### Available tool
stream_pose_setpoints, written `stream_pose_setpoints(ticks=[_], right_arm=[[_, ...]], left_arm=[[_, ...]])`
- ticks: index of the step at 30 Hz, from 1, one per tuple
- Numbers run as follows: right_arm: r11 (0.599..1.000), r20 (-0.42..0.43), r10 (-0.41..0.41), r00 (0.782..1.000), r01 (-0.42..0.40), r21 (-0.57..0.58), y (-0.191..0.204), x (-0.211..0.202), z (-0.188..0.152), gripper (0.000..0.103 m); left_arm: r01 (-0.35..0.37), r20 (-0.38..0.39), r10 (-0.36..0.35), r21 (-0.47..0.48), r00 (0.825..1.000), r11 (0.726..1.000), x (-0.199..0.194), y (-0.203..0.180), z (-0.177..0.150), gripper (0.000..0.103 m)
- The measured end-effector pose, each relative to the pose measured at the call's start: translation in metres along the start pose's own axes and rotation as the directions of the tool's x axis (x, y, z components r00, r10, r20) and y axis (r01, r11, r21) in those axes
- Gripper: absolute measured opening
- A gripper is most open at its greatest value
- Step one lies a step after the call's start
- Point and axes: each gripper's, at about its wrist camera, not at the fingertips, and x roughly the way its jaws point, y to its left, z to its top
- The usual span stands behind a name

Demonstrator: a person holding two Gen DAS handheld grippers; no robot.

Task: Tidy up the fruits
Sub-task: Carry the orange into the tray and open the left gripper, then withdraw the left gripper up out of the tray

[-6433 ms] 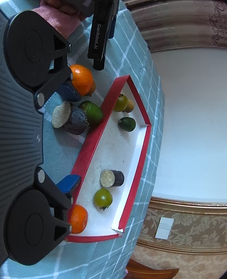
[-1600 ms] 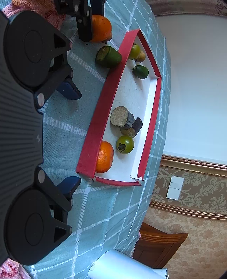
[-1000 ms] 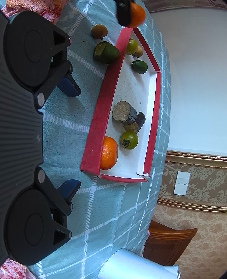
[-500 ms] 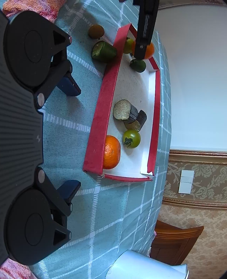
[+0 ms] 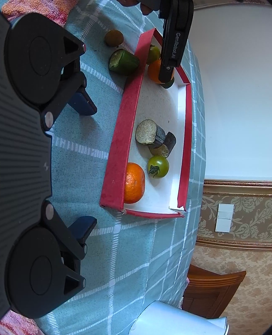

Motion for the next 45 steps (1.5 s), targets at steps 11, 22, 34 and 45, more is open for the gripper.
stream_pose_setpoints(ticks=[11,22,34,45], right_arm=[[1.0,-0.002,0.004,1.0,-0.004,0.005,-0.001,0.001,0.0,0.103],[1.0,-0.003,0.005,1.0,-0.005,0.006,-0.001,0.001,0.0,0.103],[0.995,0.02,0.089,0.996,-0.088,-0.035,0.006,-0.005,-0.002,0.103],[0.949,0.03,0.302,0.953,-0.303,0.087,0.024,-0.005,0.017,0.094]], left_arm=[[-0.061,0.146,0.065,-0.036,0.987,0.997,-0.072,0.026,-0.025,0.053],[-0.191,0.096,0.201,-0.108,0.975,0.976,-0.084,0.064,-0.063,0.057],[-0.216,0.029,0.219,-0.079,0.975,0.973,-0.069,0.061,-0.076,0.07],[-0.177,-0.045,0.173,-0.123,0.984,0.976,-0.058,0.071,-0.076,0.082]])
